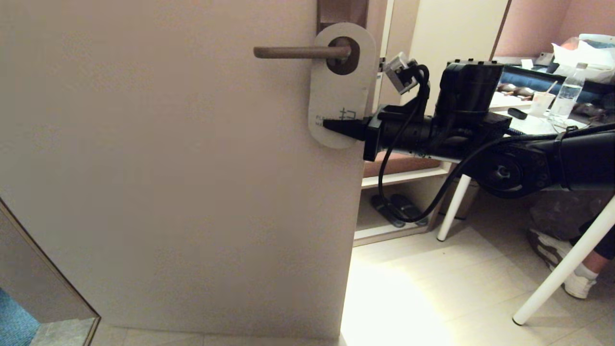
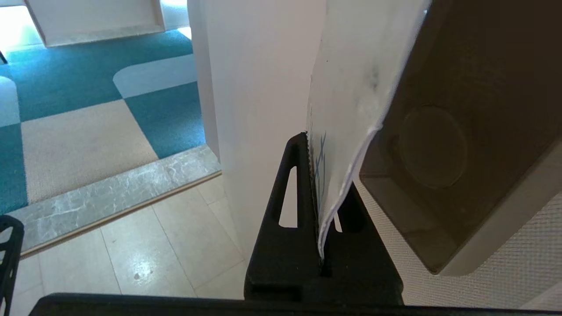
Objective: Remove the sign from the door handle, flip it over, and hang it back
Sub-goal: Take down the sign
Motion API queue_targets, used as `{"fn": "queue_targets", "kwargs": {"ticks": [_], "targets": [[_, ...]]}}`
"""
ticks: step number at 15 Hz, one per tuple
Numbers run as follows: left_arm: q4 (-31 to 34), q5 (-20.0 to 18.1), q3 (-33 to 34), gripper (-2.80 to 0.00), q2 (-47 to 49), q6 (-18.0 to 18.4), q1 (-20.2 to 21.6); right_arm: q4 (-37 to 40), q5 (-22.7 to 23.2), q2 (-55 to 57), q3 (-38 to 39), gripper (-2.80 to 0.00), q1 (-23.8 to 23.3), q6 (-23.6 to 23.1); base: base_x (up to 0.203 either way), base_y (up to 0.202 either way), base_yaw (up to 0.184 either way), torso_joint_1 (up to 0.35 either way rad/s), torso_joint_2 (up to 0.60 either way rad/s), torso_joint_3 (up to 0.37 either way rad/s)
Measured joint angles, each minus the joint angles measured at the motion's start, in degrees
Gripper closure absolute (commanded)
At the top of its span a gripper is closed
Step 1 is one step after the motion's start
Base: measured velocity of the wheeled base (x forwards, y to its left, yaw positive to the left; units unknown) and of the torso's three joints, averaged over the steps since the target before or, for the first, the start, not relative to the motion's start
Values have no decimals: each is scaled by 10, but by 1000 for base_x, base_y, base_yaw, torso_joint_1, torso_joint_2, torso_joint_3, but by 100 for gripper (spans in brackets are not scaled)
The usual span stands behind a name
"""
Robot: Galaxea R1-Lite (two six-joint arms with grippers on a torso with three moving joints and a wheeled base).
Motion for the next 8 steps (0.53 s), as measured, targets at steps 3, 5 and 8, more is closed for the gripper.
{"fn": "queue_targets", "kwargs": {"ticks": [3, 5, 8], "targets": [[0, 0, 0, 0, 0, 0, 0, 0, -4, -1, -8, 0, 3, 2, 0, 0, 0, 0, 0, 0], [0, 0, 0, 0, 0, 0, 0, 2, -20, 0, -14, 0, 11, 2, 0, 0, 0, 0, 0, 0], [0, 0, 0, 0, 0, 0, 0, 10, -63, 1, -19, 0, 25, 2, 0, 0, 0, 0, 0, 0]]}}
